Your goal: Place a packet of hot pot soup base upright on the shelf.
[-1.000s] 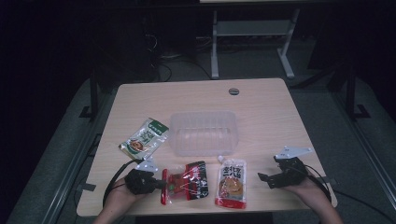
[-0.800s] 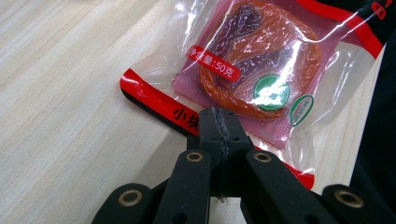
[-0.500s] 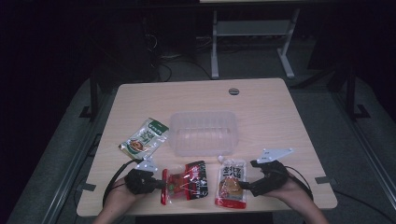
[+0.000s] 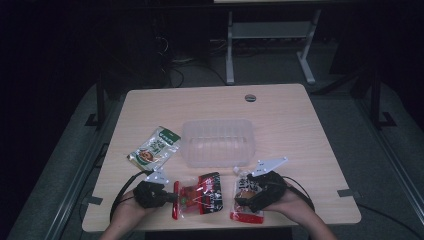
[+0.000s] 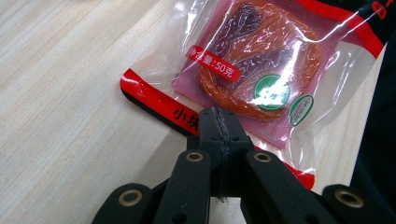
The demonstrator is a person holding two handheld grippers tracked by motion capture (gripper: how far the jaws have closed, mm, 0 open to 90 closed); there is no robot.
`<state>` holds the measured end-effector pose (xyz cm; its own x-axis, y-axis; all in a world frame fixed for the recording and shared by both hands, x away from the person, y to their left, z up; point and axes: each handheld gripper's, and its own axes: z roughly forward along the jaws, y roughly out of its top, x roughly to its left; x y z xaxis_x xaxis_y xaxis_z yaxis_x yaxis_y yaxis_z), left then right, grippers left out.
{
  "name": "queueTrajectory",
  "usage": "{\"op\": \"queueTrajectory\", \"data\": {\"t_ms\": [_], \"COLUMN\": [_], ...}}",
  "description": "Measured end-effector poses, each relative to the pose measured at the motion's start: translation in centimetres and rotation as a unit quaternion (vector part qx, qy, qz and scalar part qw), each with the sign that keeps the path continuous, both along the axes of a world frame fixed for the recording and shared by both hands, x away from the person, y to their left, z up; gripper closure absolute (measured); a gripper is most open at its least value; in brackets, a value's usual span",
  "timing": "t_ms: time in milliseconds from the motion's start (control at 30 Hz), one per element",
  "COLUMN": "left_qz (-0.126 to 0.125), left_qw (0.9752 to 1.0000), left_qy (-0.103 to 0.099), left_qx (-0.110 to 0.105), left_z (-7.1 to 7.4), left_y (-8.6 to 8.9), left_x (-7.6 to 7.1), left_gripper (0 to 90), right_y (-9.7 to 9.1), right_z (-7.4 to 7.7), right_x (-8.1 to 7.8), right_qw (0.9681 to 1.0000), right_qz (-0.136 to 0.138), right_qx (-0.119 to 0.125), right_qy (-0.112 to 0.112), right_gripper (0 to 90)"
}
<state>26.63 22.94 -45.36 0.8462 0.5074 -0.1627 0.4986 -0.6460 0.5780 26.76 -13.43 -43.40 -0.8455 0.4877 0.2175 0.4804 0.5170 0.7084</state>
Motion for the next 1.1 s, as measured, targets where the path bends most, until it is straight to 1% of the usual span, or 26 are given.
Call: {"op": "queueTrajectory", "data": {"t_ms": [33, 67, 100, 267, 333, 367, 400, 433, 467, 533, 567, 600, 733, 800, 833, 900, 933, 967, 1000, 1033, 1067, 1100], "left_qz": [-0.004, 0.004, 0.004, 0.002, 0.001, -0.001, -0.002, -0.001, -0.002, -0.003, -0.003, -0.003, -0.004, -0.003, -0.003, 0.002, 0.003, 0.003, 0.005, 0.002, 0.006, 0.006], "left_qw": [1.0000, 1.0000, 1.0000, 1.0000, 1.0000, 1.0000, 1.0000, 1.0000, 1.0000, 1.0000, 1.0000, 1.0000, 1.0000, 1.0000, 1.0000, 1.0000, 1.0000, 1.0000, 0.9999, 0.9999, 0.9999, 0.9999], "left_qy": [0.000, 0.002, 0.002, 0.003, 0.003, 0.003, 0.003, 0.003, 0.004, 0.004, 0.004, 0.005, 0.005, 0.005, 0.005, 0.007, 0.007, 0.008, 0.010, 0.010, 0.010, 0.010], "left_qx": [0.004, -0.004, -0.004, -0.002, -0.001, 0.002, 0.003, 0.002, 0.003, 0.003, 0.002, 0.003, 0.004, 0.002, 0.002, -0.003, -0.004, -0.005, -0.006, -0.003, -0.007, -0.007], "left_z": [0.0, 0.0, 0.0, 0.0, 0.0, 0.0, 0.0, 0.0, 0.0, 0.0, 0.0, 0.0, 0.0, 0.0, 0.0, 0.0, 0.0, 0.0, 0.0, 0.0, -0.1, -0.1], "left_y": [0.0, 0.0, 0.0, 0.0, 0.0, 0.1, 0.1, 0.1, 0.1, 0.1, 0.1, 0.2, 0.1, 0.2, 0.2, 0.1, 0.1, 0.1, 0.1, 0.2, 0.1, 0.1], "left_x": [0.0, 0.0, 0.0, 0.0, 0.0, 0.0, 0.0, 0.0, 0.1, 0.1, 0.1, 0.1, 0.1, 0.1, 0.1, 0.1, 0.1, 0.1, 0.1, 0.1, 0.1, 0.0], "left_gripper": [89.7, 89.8, 89.8, 89.7, 89.8, 89.8, 89.8, 89.8, 89.7, 89.7, 89.8, 89.7, 89.8, 89.7, 89.8, 89.8, 89.8, 89.8, 89.8, 89.8, 89.8, 89.8], "right_y": [0.6, 1.0, 1.3, 3.3, 4.0, 4.4, 4.4, 4.6, 5.1, 5.2, 5.4, 5.7, 6.1, 6.3, 6.6, 6.6, 6.6, 6.4, 6.4, 6.4, 6.3, 6.3], "right_z": [0.0, 0.0, 0.0, -0.1, -0.3, -0.4, -0.4, -0.5, -0.7, -0.8, -0.9, -1.0, -1.2, -1.4, -1.6, -1.9, -1.9, -2.1, -2.1, -2.1, -2.1, -2.1], "right_x": [0.1, 0.1, 0.2, 0.6, 0.7, 0.8, 0.8, 0.9, 1.2, 1.4, 1.5, 1.8, 2.0, 2.2, 2.3, 2.4, 2.4, 2.6, 2.6, 2.6, 2.8, 2.7], "right_qw": [1.0000, 0.9999, 0.9998, 0.9992, 0.9989, 0.9986, 0.9986, 0.9985, 0.9980, 0.9978, 0.9974, 0.9969, 0.9967, 0.9962, 0.9957, 0.9947, 0.9947, 0.9942, 0.9942, 0.9931, 0.9932, 0.9928], "right_qz": [0.007, 0.011, 0.016, 0.036, 0.041, 0.044, 0.044, 0.044, 0.046, 0.047, 0.047, 0.049, 0.050, 0.049, 0.051, 0.055, 0.055, 0.053, 0.053, 0.051, 0.054, 0.053], "right_qx": [0.004, 0.006, 0.008, 0.008, 0.011, 0.011, 0.011, 0.014, 0.017, 0.019, 0.024, 0.027, 0.032, 0.038, 0.036, 0.035, 0.035, 0.041, 0.041, 0.050, 0.046, 0.048], "right_qy": [0.003, 0.004, 0.006, 0.013, 0.021, 0.026, 0.026, 0.028, 0.039, 0.043, 0.050, 0.055, 0.055, 0.062, 0.068, 0.080, 0.080, 0.085, 0.085, 0.093, 0.092, 0.096], "right_gripper": [6.9, 6.9, 6.9, 7.3, 7.6, 10.5, 10.5, 13.1, 13.4, 13.8, 14.3, 16.6, 19.9, 22.9, 25.2, 27.3, 27.3, 30.7, 30.7, 31.9, 33.2, 34.9]}}
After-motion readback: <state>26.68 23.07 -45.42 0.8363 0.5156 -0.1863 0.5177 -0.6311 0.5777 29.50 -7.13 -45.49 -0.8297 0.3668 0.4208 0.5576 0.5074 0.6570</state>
